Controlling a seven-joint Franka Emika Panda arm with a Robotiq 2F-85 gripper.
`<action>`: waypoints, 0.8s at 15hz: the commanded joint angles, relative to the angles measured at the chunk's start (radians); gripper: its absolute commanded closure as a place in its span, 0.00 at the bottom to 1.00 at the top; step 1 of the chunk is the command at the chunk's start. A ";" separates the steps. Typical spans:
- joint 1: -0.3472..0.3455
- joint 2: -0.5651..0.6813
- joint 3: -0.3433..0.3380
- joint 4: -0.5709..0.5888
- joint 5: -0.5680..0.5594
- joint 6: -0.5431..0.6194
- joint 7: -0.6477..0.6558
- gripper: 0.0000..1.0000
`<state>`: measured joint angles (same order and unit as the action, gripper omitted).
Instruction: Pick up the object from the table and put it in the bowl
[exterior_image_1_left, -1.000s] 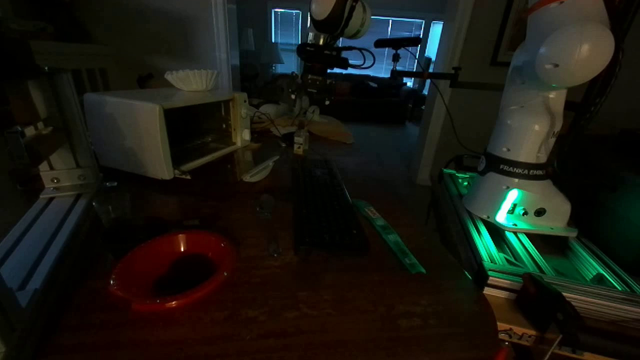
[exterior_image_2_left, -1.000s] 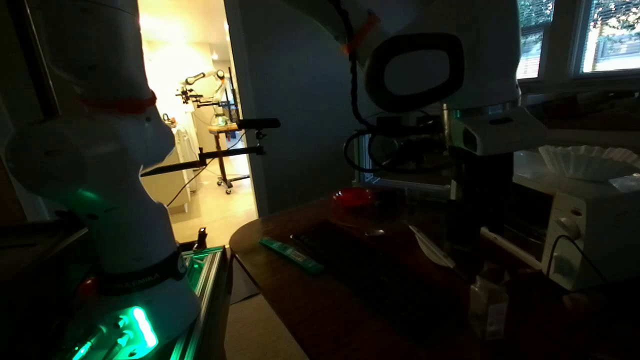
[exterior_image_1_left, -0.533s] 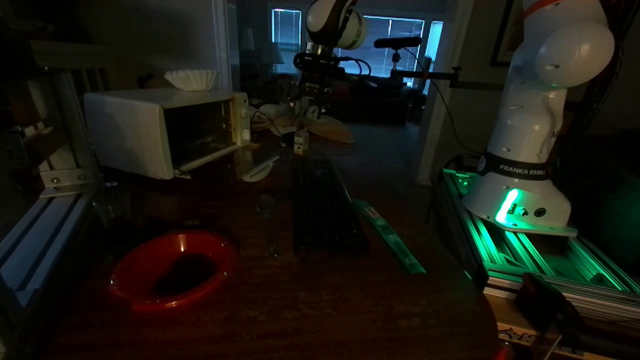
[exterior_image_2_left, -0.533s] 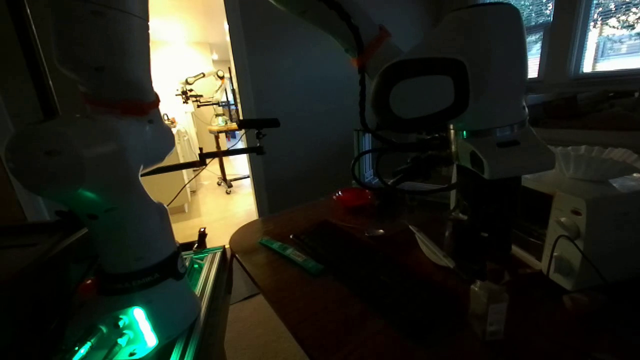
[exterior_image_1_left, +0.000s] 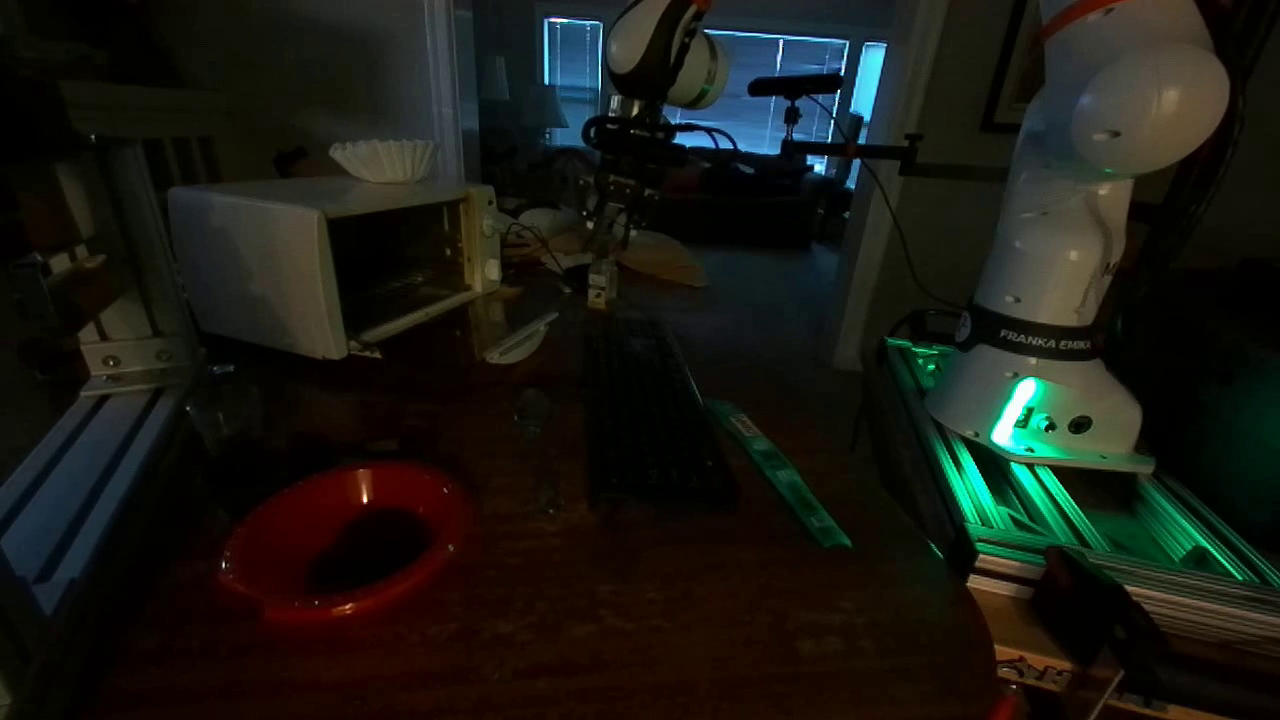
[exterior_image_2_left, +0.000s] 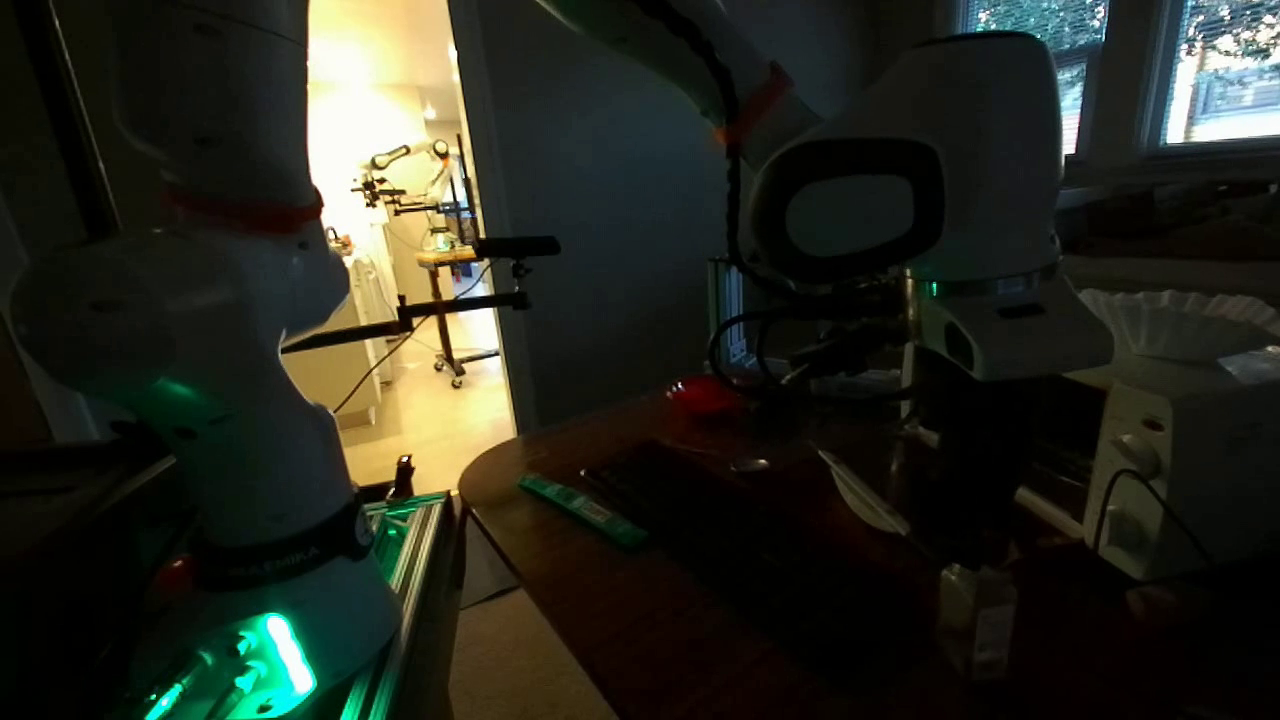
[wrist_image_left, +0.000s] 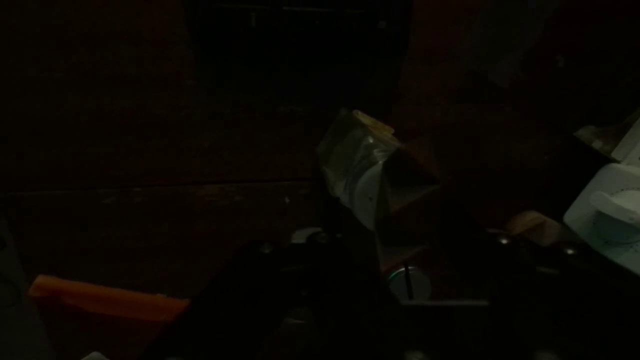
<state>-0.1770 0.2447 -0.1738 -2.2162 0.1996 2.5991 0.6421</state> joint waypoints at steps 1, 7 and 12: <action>0.009 0.020 -0.002 0.014 0.040 0.013 -0.036 0.50; 0.013 0.031 -0.005 0.027 0.038 0.010 -0.049 0.97; 0.029 -0.034 -0.008 0.019 0.014 -0.018 -0.034 0.94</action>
<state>-0.1692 0.2556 -0.1727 -2.1956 0.2079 2.5993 0.6207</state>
